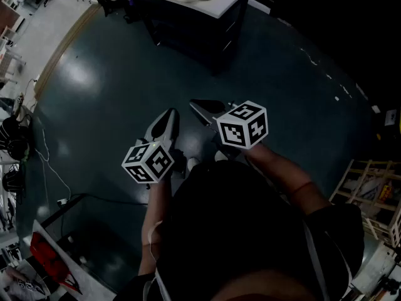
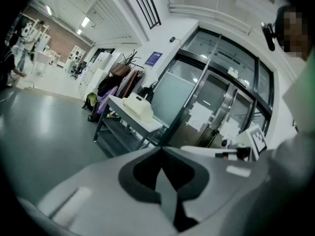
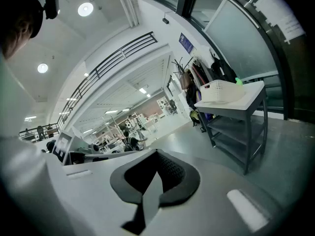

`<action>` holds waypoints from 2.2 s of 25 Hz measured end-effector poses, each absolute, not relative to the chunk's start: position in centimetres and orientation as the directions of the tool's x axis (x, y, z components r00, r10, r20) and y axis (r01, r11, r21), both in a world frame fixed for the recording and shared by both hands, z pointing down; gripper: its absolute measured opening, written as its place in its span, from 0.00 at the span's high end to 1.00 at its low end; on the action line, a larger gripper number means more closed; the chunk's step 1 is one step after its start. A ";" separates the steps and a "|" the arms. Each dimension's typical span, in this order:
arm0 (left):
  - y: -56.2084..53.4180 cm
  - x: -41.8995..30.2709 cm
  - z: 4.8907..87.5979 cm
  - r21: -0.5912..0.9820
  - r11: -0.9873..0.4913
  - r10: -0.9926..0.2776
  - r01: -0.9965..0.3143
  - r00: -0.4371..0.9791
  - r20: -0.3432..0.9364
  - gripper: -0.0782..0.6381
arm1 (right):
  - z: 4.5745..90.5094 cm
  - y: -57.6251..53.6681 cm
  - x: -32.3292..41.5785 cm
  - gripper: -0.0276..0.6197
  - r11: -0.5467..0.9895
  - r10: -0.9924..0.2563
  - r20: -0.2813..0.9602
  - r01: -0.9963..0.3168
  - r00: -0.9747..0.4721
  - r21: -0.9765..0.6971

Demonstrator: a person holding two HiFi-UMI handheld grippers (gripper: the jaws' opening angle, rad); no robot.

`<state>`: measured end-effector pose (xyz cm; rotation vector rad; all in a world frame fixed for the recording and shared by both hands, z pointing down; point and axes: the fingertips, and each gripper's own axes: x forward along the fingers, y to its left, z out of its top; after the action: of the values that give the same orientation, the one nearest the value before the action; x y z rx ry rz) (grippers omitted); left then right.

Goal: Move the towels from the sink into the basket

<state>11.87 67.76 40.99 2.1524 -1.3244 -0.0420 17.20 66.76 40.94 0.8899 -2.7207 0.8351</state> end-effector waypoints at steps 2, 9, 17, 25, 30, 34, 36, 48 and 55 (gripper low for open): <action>67.5 12.2 40.9 0.505 -0.320 -0.820 -0.802 0.501 0.276 0.88 | 41.0 66.6 17.5 0.96 0.666 -0.496 0.314 -0.587 -0.809 -0.460; 66.5 13.4 41.4 0.502 -0.312 -0.822 -0.807 0.494 0.283 0.88 | 41.3 65.8 18.8 0.96 0.661 -0.498 0.311 -0.586 -0.810 -0.468; 64.9 15.0 41.6 0.504 -0.286 -0.834 -0.815 0.471 0.287 0.88 | 41.7 64.4 20.5 0.96 0.663 -0.480 0.313 -0.573 -0.819 -0.483; 64.4 14.8 42.3 0.513 -0.232 -0.859 -0.826 0.422 0.290 0.88 | 42.3 63.3 20.6 0.96 0.686 -0.445 0.325 -0.551 -0.834 -0.474; 63.4 14.1 42.1 0.504 -0.221 -0.861 -0.835 0.409 0.301 0.88 | 42.4 62.1 20.0 0.96 0.685 -0.440 0.336 -0.553 -0.833 -0.475; 62.1 13.3 42.2 0.491 -0.230 -0.860 -0.841 0.411 0.302 0.88 | 42.7 61.1 19.4 0.96 0.675 -0.448 0.343 -0.564 -0.826 -0.476; 61.1 12.7 42.3 0.481 -0.238 -0.859 -0.844 0.414 0.302 0.88 | 42.9 60.2 19.0 0.96 0.666 -0.458 0.345 -0.573 -0.819 -0.477; 54.0 8.6 43.5 0.509 -0.252 -0.835 -0.823 0.451 0.316 0.88 | 43.4 53.3 14.8 0.96 0.633 -0.480 0.374 -0.609 -0.793 -0.479; 49.8 5.1 43.1 0.496 -0.262 -0.829 -0.828 0.456 0.324 0.88 | 42.9 48.9 10.9 0.96 0.640 -0.478 0.378 -0.609 -0.793 -0.469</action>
<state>5.07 49.84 43.09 2.0964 -1.3762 -0.0015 10.87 48.95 42.92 0.8884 -2.6412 0.8758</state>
